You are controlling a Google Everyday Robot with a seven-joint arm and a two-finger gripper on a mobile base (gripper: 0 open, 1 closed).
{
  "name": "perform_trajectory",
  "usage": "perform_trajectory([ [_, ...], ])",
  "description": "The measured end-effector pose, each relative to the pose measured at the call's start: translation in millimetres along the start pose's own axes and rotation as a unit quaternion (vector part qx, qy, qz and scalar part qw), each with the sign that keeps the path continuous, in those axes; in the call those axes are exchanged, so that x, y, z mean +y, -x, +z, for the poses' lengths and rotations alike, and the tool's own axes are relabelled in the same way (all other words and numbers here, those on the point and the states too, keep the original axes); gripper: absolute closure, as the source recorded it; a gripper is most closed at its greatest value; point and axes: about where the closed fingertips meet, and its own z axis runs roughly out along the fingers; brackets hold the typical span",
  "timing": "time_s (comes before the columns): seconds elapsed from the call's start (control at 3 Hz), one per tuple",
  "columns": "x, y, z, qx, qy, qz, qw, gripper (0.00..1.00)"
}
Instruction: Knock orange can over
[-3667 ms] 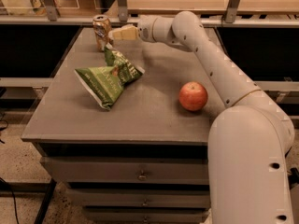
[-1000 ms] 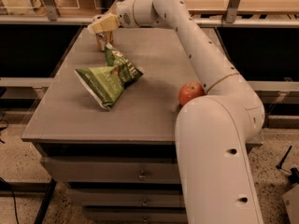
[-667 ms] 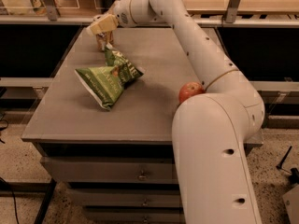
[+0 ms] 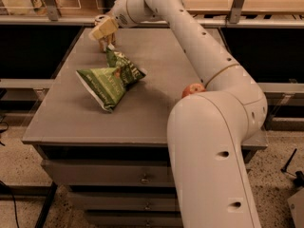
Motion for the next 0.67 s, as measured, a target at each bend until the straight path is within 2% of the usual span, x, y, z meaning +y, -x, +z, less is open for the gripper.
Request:
perform_trajectory([
  [0.33,-2.9,-7.6,-0.6,0.015,-0.008,-0.007,0.9998,0.00],
  [0.67,-3.3,-15.0,-0.7,0.019,-0.008,-0.001,0.9998,0.18],
])
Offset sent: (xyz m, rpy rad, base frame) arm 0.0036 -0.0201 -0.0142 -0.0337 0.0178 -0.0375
